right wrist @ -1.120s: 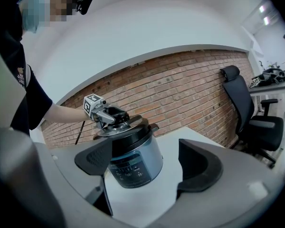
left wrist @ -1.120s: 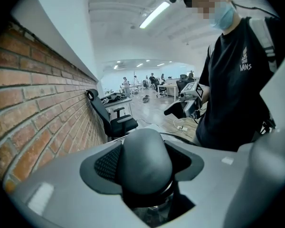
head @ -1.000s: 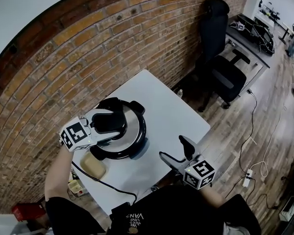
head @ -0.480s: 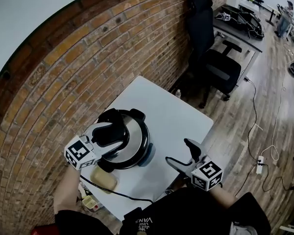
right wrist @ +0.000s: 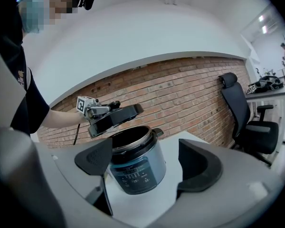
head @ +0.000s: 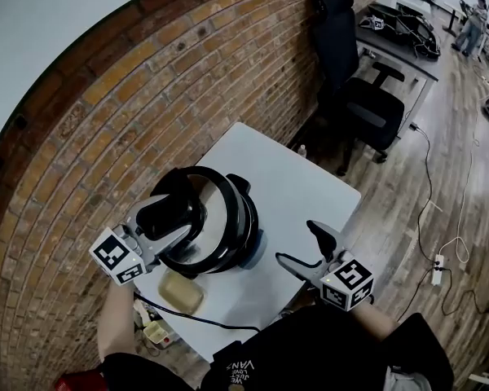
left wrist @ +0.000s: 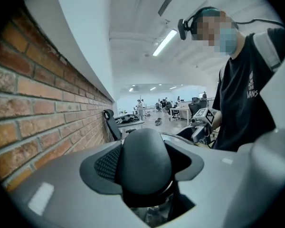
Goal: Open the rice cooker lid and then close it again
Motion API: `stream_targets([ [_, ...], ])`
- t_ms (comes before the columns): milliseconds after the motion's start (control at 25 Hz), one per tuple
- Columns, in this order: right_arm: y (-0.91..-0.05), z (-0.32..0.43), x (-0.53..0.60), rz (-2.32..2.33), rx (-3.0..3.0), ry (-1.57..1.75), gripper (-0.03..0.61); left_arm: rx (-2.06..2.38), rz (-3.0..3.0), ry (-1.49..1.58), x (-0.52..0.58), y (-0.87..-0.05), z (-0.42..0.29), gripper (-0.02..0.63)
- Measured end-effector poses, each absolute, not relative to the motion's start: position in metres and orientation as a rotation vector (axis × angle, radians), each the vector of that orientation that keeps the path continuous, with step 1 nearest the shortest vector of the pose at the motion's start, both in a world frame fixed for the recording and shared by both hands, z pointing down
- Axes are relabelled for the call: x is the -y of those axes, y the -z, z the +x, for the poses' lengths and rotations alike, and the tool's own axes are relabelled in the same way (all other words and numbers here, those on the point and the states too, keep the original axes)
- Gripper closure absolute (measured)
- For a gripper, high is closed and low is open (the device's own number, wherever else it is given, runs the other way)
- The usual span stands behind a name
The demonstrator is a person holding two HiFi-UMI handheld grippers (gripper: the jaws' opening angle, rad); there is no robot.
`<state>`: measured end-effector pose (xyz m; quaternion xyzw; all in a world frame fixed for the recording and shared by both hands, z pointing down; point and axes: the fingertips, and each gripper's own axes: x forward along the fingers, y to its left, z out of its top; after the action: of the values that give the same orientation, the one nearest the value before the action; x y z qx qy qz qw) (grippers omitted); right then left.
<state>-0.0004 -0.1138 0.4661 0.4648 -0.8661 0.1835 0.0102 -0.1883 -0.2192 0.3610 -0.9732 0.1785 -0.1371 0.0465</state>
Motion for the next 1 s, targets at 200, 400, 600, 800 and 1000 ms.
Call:
stream_targets([
  [200,-0.444,-0.003,0.112,1.441,2.78,-0.528,0.15,-0.669,-2.921,0.274,0.197,-0.324,-0.205,0.337],
  [400,-0.43,-0.007,0.102,1.401,2.832,-0.497,0.15,-0.819,-2.843,0.122,0.165,-0.286,-0.23,0.336],
  [600,-0.428,-0.013,0.091,1.341,2.883,-0.501,0.15,-0.969,-2.756,0.07,0.126,-0.267,-0.258,0.336],
  [800,-0.427,-0.02,0.082,1.286,2.918,-0.517,0.15,-1.109,-2.718,0.016,0.082,-0.264,-0.284,0.336],
  [1000,-0.424,-0.032,0.076,1.209,2.951,-0.524,0.15,-1.278,-2.666,-0.043,0.039,-0.267,-0.311,0.336],
])
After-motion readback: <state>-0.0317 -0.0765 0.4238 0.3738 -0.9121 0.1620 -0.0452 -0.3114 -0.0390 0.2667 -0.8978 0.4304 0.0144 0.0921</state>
